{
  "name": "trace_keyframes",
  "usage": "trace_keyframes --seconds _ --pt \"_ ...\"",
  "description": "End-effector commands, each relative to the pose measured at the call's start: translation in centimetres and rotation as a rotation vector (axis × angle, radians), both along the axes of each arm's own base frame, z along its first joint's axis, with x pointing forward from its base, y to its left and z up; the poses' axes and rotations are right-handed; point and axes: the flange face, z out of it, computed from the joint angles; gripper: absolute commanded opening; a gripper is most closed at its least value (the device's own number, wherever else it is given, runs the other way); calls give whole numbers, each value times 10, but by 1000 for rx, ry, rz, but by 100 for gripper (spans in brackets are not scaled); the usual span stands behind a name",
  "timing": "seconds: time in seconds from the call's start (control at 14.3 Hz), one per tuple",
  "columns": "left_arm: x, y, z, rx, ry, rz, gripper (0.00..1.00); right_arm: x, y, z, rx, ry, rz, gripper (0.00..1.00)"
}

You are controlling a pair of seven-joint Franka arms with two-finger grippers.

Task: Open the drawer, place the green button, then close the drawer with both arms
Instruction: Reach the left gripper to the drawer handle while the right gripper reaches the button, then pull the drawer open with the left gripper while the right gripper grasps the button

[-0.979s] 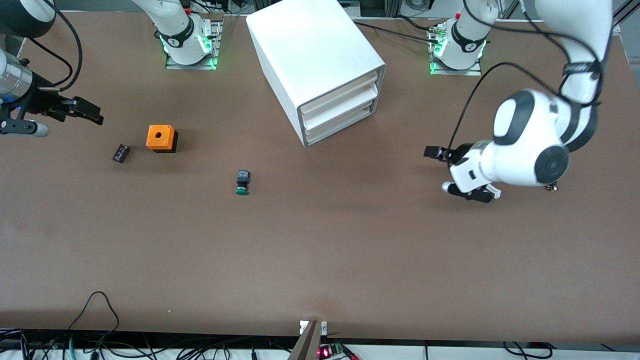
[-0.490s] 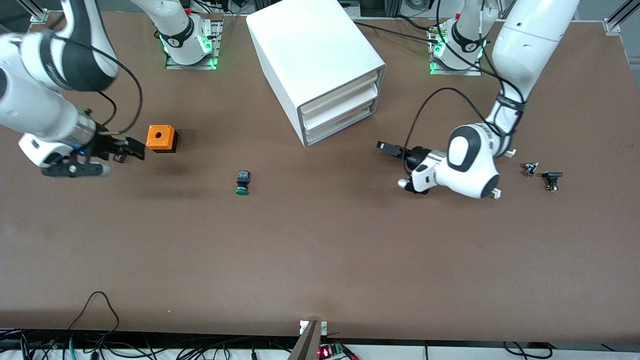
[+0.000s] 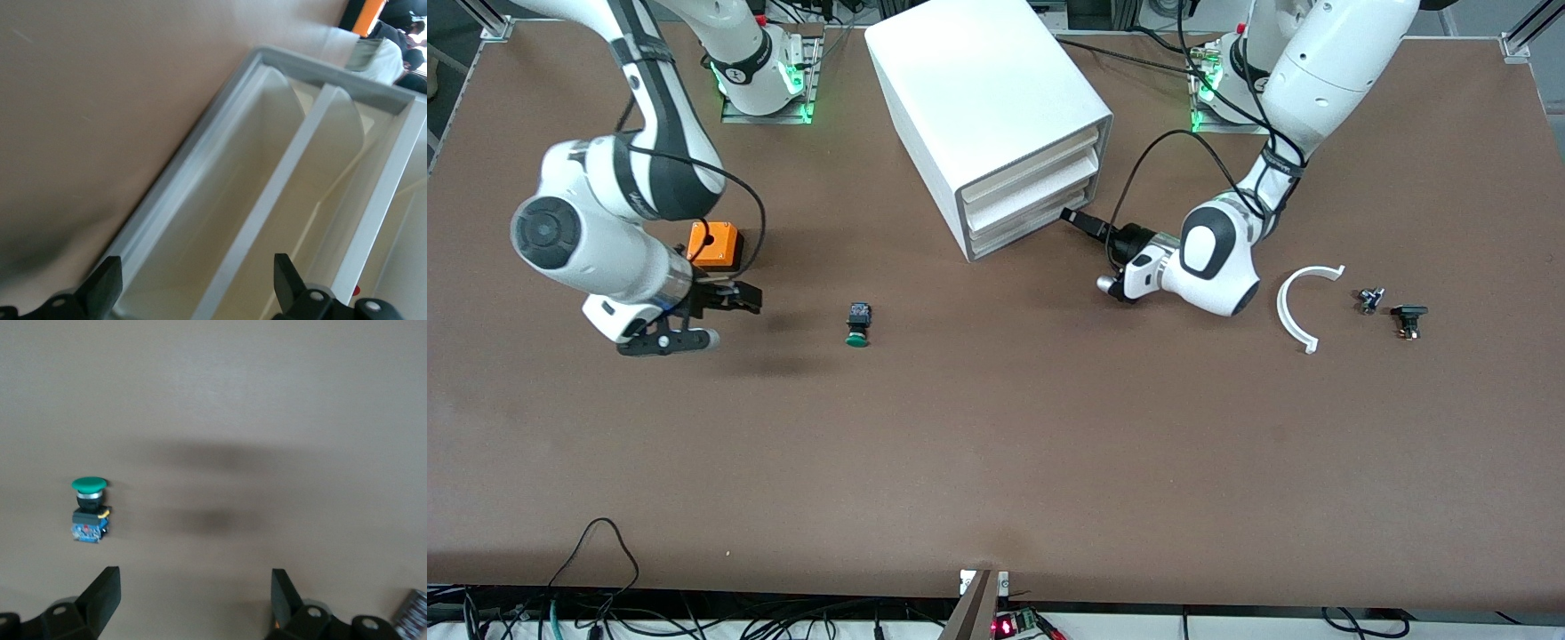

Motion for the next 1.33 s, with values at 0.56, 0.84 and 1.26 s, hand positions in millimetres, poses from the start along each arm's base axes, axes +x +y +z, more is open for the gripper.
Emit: trace_keyframes --seconds 0.56,0.84,1.26 --pt "-45 -38 -18 -22 24 -13 3 -20 140 -104 -43 -43 -162 100" --pt "-27 -23 -19 4 -4 25 0 -22 140 -126 -53 -36 -156 100" --pt "69 57 -2 152 -247 256 0 -36 160 -148 -107 -49 -62 100"
